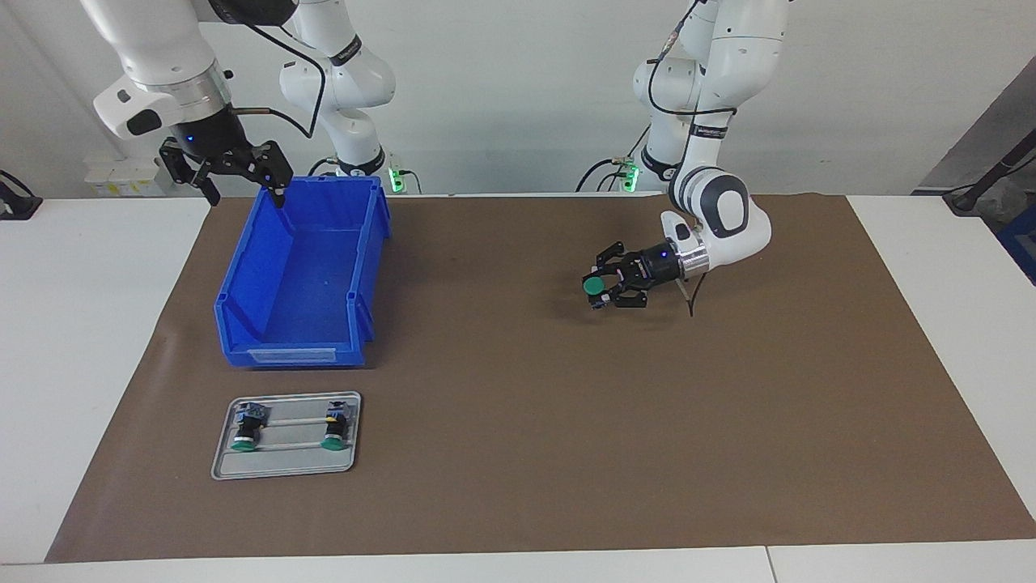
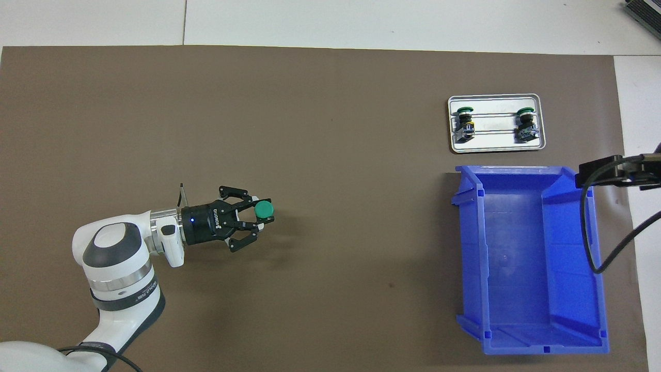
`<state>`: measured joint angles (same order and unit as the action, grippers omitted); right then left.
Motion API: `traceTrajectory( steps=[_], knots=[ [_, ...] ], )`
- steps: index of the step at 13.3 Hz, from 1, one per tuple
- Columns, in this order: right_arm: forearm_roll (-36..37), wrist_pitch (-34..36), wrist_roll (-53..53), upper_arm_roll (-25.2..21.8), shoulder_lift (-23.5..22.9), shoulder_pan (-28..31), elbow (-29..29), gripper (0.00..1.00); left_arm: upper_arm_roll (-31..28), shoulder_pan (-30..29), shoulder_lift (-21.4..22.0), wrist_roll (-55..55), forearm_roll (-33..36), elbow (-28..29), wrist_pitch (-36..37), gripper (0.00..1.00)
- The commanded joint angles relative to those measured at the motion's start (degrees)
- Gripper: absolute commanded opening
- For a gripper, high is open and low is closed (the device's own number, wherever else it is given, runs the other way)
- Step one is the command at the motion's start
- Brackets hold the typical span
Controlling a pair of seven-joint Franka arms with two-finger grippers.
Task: Place and press button with both arms
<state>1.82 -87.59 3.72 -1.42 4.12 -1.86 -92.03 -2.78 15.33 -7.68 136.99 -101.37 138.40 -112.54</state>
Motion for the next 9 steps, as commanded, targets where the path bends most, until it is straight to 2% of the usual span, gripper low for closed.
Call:
traceTrajectory(
  steps=[1,5,6,8,9],
  knots=[
    [-1.29,0.22,-1.53,0.28,0.72,0.72,-0.61,1.00,-0.73,3.47,-2.07,5.12,-6.72,0.73,1.10,0.23],
    [-1.29,0.22,-1.53,0.28,0.72,0.72,-0.61,1.00,-0.73,5.59,-3.22,6.70,-8.67,0.82,0.74,0.20],
    [-1.29,0.22,-1.44,0.19,0.80,0.72,-0.61,1.00,-0.73,5.59,-4.96,8.62,-8.85,0.73,2.14,0.20],
    [-1.29,0.22,-1.53,0.28,0.72,0.63,-0.61,1.00,-0.82,5.42,-11.45,17.04,-12.70,0.03,8.36,0.21],
    [-1.29,0.22,-1.53,0.28,0.80,0.72,-0.61,1.00,-1.00,4.72,-11.40,17.43,-12.71,0.11,10.91,0.24]
  ],
)
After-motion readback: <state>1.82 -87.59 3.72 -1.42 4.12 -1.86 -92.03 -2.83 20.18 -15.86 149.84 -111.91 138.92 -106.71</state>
